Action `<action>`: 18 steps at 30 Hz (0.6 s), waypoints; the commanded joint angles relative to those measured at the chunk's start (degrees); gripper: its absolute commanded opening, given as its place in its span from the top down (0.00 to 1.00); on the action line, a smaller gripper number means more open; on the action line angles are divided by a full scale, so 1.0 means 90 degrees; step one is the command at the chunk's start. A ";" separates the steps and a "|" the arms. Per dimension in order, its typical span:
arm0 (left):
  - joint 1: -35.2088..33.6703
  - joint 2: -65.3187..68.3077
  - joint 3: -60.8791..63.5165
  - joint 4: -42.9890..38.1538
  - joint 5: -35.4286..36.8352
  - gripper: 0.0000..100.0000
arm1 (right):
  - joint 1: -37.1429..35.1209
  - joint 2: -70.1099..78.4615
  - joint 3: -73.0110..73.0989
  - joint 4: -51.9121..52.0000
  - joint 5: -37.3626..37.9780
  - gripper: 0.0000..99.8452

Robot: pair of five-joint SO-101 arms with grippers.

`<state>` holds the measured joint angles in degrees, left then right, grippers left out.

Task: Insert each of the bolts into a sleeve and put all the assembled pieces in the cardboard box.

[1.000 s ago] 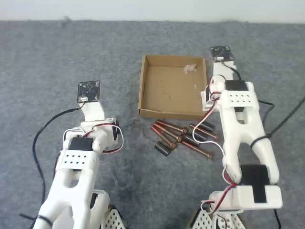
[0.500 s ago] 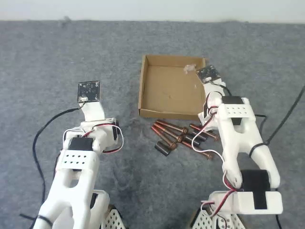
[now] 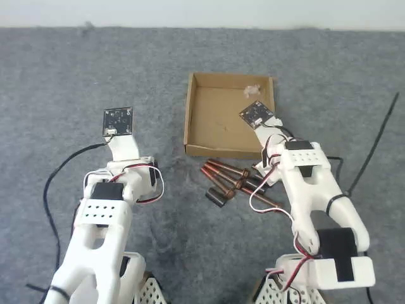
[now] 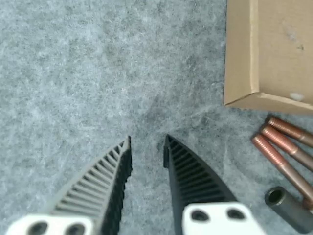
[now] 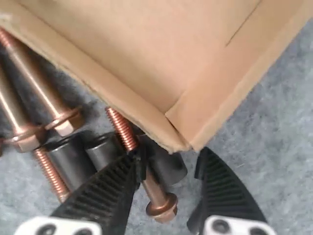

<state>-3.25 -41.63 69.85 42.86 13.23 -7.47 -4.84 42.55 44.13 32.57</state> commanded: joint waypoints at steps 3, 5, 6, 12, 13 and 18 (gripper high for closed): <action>0.0010 -0.0010 -0.0044 -0.0127 -0.0059 0.89 | -0.0093 -0.0190 0.0010 -0.0112 0.0137 0.86; 0.0000 -0.0010 -0.0044 -0.0117 -0.0059 0.89 | -0.0093 -0.0181 0.0000 -0.0112 0.0137 0.86; 0.0000 -0.0010 -0.0044 -0.0117 -0.0059 0.89 | -0.0083 -0.0181 0.0000 -0.0112 0.0147 0.86; -0.0020 -0.0029 0.0015 -0.0107 -0.0059 0.89 | 0.0034 0.0161 -0.0342 0.0210 0.0479 0.86; -0.0020 -0.0029 0.0015 -0.0107 -0.0059 0.89 | 0.0044 0.0259 -0.0430 0.0239 0.0479 0.86; -0.0020 -0.0029 0.0015 -0.0107 -0.0059 0.89 | 0.0063 0.0718 -0.0967 0.0689 0.0479 0.86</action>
<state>-3.25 -41.63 70.55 42.86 13.23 -7.47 -0.18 37.10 48.18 36.00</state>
